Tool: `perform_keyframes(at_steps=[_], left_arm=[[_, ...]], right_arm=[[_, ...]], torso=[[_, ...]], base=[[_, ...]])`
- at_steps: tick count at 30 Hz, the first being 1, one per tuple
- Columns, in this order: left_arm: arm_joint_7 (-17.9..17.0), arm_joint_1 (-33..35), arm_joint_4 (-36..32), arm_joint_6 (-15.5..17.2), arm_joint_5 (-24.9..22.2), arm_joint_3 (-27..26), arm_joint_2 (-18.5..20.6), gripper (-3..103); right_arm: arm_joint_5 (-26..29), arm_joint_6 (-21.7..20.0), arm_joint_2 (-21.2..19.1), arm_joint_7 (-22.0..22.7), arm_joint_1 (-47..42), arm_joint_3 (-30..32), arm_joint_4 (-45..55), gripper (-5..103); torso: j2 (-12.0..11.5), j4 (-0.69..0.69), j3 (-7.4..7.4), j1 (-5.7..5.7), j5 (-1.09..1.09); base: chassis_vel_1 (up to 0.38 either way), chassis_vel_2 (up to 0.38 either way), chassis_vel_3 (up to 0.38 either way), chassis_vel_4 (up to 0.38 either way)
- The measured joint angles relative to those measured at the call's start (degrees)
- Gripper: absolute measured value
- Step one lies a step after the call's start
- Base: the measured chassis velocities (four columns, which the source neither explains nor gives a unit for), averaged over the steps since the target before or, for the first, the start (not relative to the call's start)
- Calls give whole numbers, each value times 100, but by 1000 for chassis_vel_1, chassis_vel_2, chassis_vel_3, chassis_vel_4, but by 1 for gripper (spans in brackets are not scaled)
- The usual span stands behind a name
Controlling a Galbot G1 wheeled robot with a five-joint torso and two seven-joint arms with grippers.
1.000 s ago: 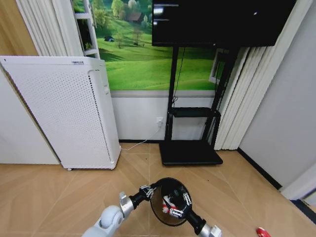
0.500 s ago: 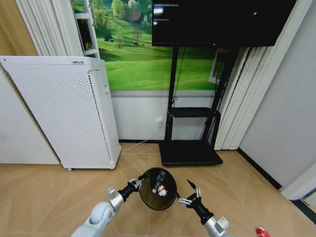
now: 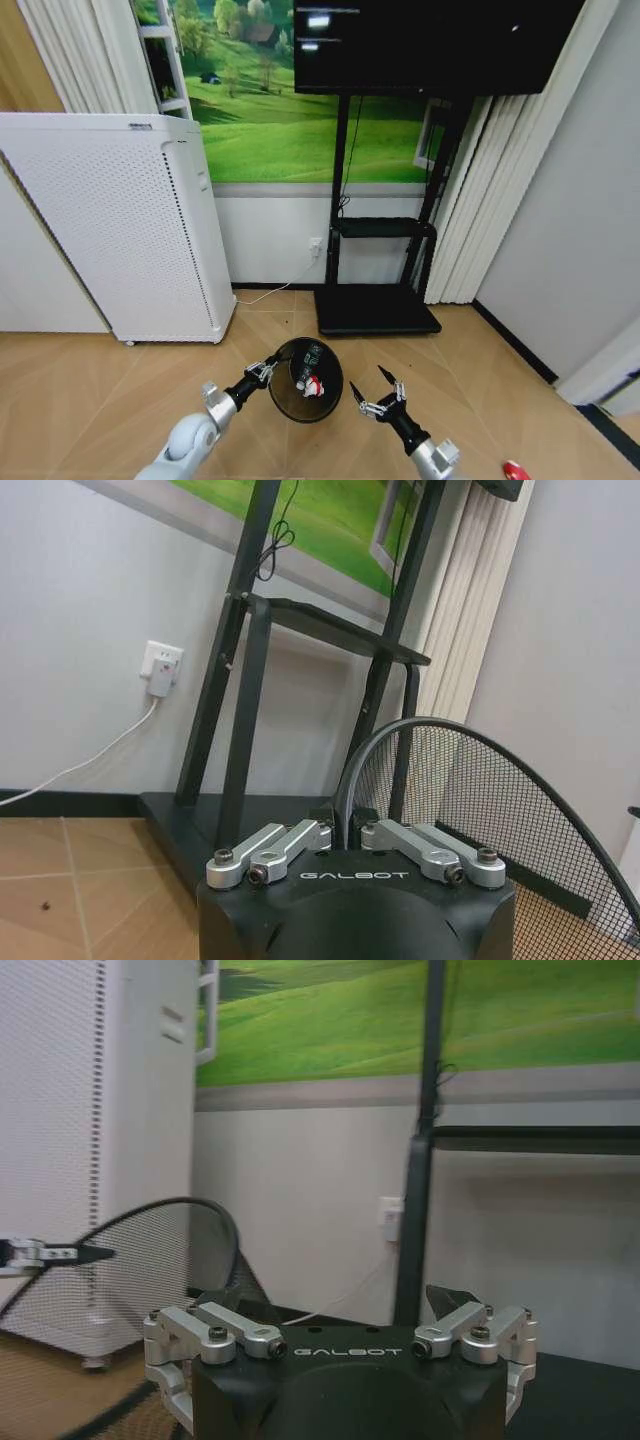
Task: Pick up the trash bin and place the garbage on the floor into it.
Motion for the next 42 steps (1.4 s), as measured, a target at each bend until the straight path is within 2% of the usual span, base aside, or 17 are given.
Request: perform_keyframes(at_steps=[1,2,3,4,5,6,7,8,10,11,12,15,18,25,32,38,42], left_arm=[[0,-52,21,-1,-41,-35,13,7],[-2,-87,25,2,-93,-61,44,7],[-2,-87,25,2,-93,-61,44,7],[-2,-88,17,7,-119,-72,63,7],[-1,-66,-21,18,-147,-93,86,7],[1,-42,-40,19,-155,-115,91,7],[1,-42,-40,19,-155,-115,91,7],[12,10,-71,19,-163,-162,92,7],[17,44,-80,19,-163,-190,89,7],[31,108,-95,18,-160,-235,78,7],[50,183,-118,13,-152,-293,70,7],[78,223,-125,-5,-149,-346,60,7],[146,258,-84,-71,-149,-446,22,7],[203,299,-81,-87,-158,-517,2,7],[282,232,18,-134,-175,-533,-61,7],[298,183,78,-161,-155,-525,-105,7],[299,95,205,-220,-75,-522,-144,7]], right_arm=[[-56,6,-2,251,74,-4,-66,100],[-124,-90,-27,681,188,0,-206,100],[-124,-90,-27,681,188,0,-206,100],[-170,-238,-58,931,239,17,-282,100],[-234,-612,-163,1371,333,98,-469,100],[-248,-794,-231,1528,380,122,-579,100],[-248,-794,-231,1528,380,122,-579,100],[-232,-1121,-379,1670,477,195,-841,100],[-188,-1255,-471,1735,542,226,-1020,100],[-83,-1483,-639,1830,663,290,-1413,100],[-54,-1642,-844,1801,722,383,-1857,100],[-133,-1630,-1007,1607,705,485,-2188,100],[-336,-1561,-1200,1230,590,689,-2885,100],[-293,-1653,-1365,1230,715,755,-3744,100],[55,-2073,-1652,1290,949,710,-4426,100],[111,-2174,-1742,1170,1072,618,-4824,103],[49,-2166,-1778,1033,1111,534,-5075,99]], torso=[[0,0,0,0,-3],[0,0,0,0,5],[0,0,0,0,5],[0,1,0,0,7],[0,-2,1,1,0],[0,-1,0,0,2],[0,-1,0,0,2],[0,1,0,1,4],[0,0,0,1,3],[0,3,0,1,-1],[0,5,0,0,4],[0,7,0,0,2],[0,0,0,0,2],[0,0,0,0,2],[0,2,0,1,0],[0,1,-1,0,2],[0,2,0,0,2]], base=[[-245,-225,222,224],[-245,-181,181,209],[-245,-181,181,209],[-195,-181,181,199],[-103,-130,143,73],[-103,-60,81,73],[-103,-60,81,73],[-49,-60,2,20],[0,0,0,0],[65,67,-28,-23],[65,77,-67,-36],[69,57,-41,-36],[0,0,0,0],[0,0,0,0],[0,0,0,0],[0,0,0,0],[0,0,0,0]])
